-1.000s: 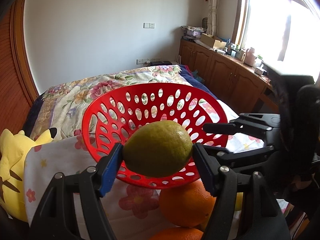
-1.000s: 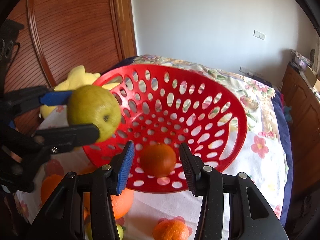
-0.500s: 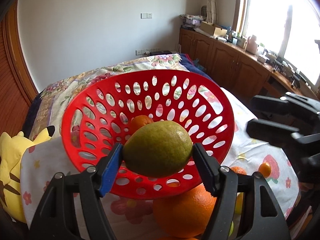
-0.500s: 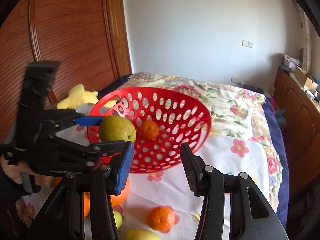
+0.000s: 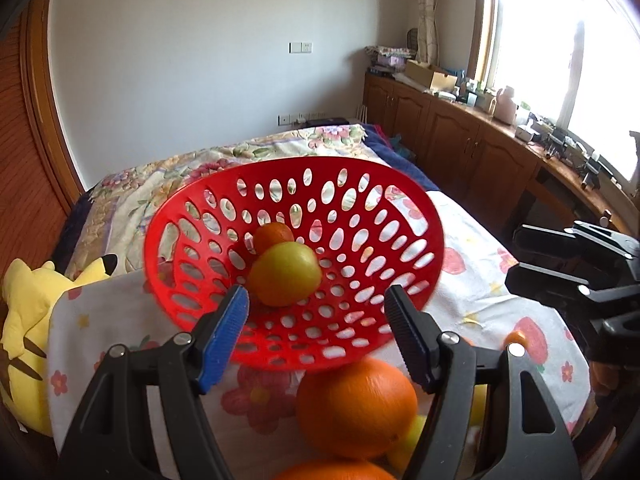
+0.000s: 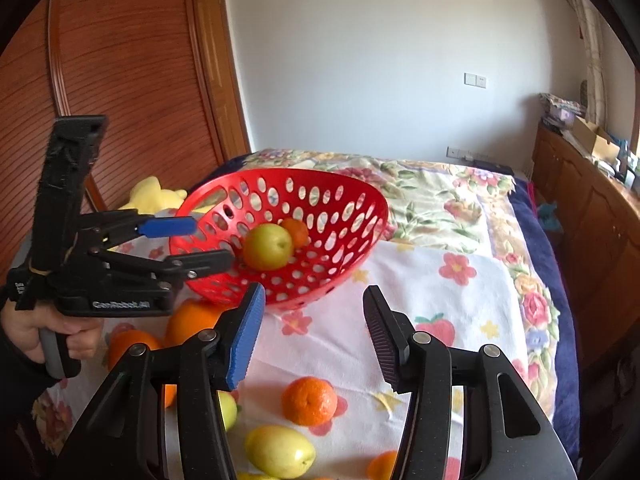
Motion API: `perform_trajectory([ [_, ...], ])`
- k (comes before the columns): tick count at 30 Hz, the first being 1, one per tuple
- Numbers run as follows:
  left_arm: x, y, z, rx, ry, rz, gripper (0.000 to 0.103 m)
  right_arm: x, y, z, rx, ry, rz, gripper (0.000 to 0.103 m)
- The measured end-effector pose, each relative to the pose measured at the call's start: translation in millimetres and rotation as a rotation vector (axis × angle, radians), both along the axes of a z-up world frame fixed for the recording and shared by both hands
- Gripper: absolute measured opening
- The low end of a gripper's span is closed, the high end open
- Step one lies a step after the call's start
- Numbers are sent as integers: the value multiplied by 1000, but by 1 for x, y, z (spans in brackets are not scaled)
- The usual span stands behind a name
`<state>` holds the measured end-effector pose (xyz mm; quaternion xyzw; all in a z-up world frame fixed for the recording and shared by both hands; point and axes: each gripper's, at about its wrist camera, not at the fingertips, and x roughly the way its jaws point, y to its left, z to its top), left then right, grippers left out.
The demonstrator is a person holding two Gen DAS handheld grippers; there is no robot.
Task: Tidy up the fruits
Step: 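Withdraw both grippers from the basket back toward the fruit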
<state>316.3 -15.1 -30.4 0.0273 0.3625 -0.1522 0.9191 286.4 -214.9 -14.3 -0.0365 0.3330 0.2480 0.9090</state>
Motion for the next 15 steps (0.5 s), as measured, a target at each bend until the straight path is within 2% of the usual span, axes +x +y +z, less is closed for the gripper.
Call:
perform_trajectory([
  [5,-31,9,5,-19,-27,1,71,-19,-8,-4,29,14,-19,55],
  [15,-80,41,2,-67,-53,65,72,-57,-10,-26,11,57,-32,55],
])
